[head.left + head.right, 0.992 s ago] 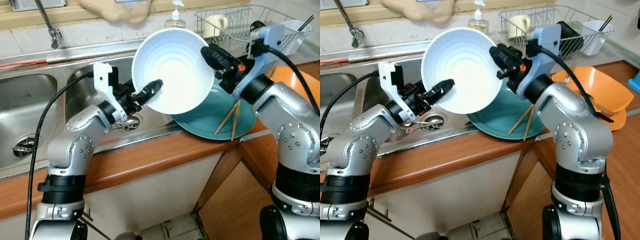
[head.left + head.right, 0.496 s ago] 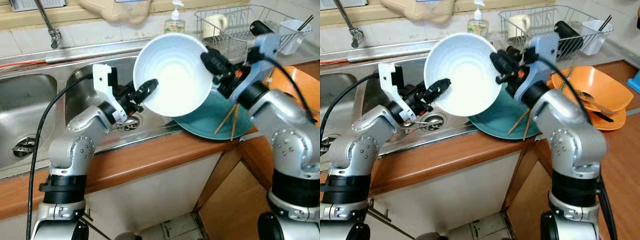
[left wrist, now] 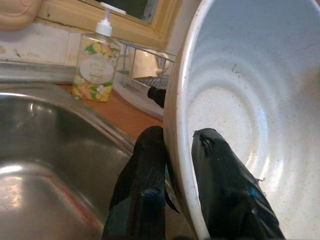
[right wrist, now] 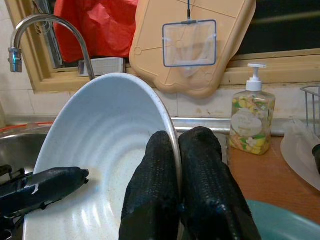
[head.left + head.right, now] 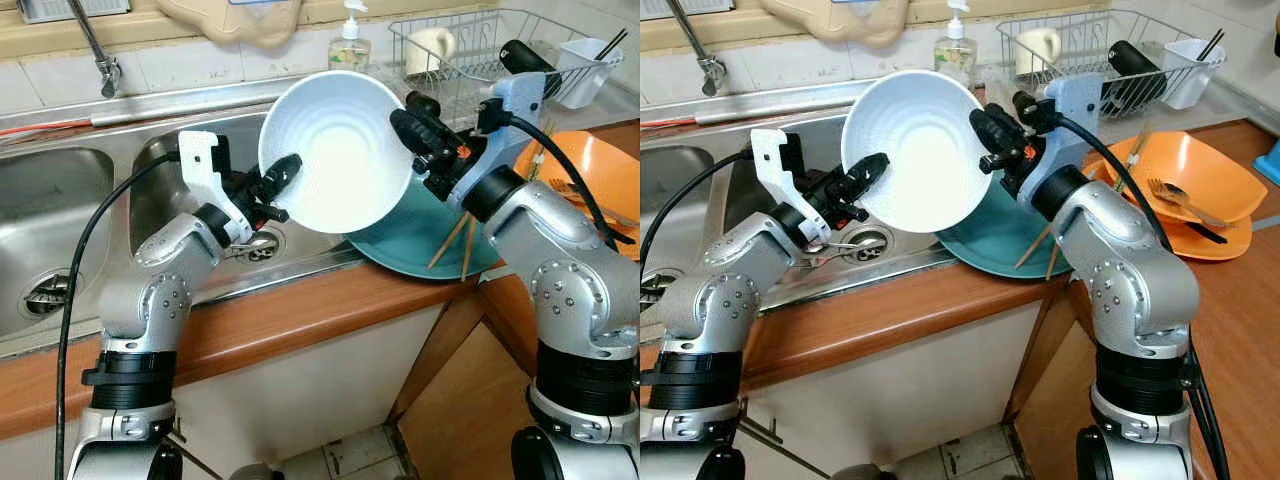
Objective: Kitchen organization
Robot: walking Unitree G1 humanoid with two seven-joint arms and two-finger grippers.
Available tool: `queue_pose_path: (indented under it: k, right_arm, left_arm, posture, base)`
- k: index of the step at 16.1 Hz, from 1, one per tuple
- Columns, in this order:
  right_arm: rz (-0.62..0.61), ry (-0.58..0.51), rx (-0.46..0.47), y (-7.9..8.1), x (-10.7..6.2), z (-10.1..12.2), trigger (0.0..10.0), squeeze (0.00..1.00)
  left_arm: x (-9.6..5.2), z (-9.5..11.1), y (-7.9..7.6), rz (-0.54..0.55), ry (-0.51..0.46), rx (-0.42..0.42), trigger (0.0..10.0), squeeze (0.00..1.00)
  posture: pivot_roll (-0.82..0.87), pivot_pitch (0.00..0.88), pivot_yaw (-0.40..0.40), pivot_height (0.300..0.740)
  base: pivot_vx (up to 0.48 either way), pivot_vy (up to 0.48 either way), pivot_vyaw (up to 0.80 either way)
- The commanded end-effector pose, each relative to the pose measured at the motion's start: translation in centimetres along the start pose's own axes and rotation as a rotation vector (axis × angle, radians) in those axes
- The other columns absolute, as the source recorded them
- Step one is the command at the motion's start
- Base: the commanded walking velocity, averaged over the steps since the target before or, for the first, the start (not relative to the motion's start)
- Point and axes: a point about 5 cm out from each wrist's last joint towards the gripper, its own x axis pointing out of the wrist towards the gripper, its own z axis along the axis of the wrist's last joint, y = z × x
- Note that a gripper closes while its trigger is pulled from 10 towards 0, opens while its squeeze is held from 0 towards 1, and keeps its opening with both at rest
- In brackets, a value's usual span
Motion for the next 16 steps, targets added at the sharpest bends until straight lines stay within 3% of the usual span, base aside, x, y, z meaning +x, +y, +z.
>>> queue_pose_path:
  k: [1, 6, 7, 8, 9, 10, 14, 16]
  right_arm:
    - [0.0, -0.061, -0.027, 0.2, -0.2, 0.9, 0.0, 0.0]
    - [0.001, -0.052, -0.036, 0.4, -0.3, 0.6, 0.0, 0.0]
    - [-0.005, -0.048, -0.047, 0.4, -0.3, 0.6, 10.0, 0.0]
    - [-0.015, -0.044, -0.056, 0.4, -0.2, 0.5, 10.0, 0.0]
    - [-0.014, -0.043, -0.05, 0.4, -0.2, 0.5, 10.0, 0.18]
    - [-0.015, -0.043, -0.046, 0.3, -0.2, 0.5, 10.0, 1.0]
    - [0.043, -0.083, -0.049, 0.8, -0.4, 0.9, 10.0, 1.0]
    - [0.11, -0.009, -0.106, 1.6, -0.8, 0.1, 10.0, 1.0]
  left_arm:
    - [0.1, -0.2, -0.4, -0.028, 0.029, 0.032, 0.0, 0.0]
    - [0.2, -0.1, -0.7, -0.033, 0.025, 0.061, 0.0, 0.0]
    - [0.3, 0.1, -0.8, -0.031, 0.013, 0.058, 0.0, 0.0]
    - [0.4, 0.3, -0.8, -0.024, -0.004, 0.056, 0.0, 0.0]
    - [0.5, 0.6, -0.7, -0.014, -0.028, 0.051, 0.0, 0.0]
    - [0.5, 1.2, -0.6, 0.002, -0.066, 0.032, 0.0, 0.0]
    - [0.5, 3.6, 0.8, 0.101, -0.214, -0.042, 0.0, 0.0]
    - [0.2, 4.0, 2.9, 0.236, -0.231, 0.002, 0.0, 0.0]
  posture:
    - [-0.07, 0.0, 0.064, 0.74]
    - [-0.06, 0.0, 0.066, 0.74]
    - [-0.06, 0.0, 0.066, 0.74]
    - [-0.06, 0.0, 0.066, 0.74]
    - [-0.06, 0.0, 0.066, 0.74]
    - [-0.06, 0.0, 0.066, 0.74]
    - [-0.06, 0.0, 0.065, 0.74]
    - [-0.06, 0.0, 0.065, 0.74]
  base:
    - [0.0, 0.0, 0.0]
    - [0.0, 0.0, 0.0]
    - [0.0, 0.0, 0.0]
    - [0.0, 0.0, 0.0]
    - [0.0, 0.0, 0.0]
    - [0.0, 0.0, 0.0]
    - [0.0, 0.0, 0.0]
    - [0.0, 0.0, 0.0]
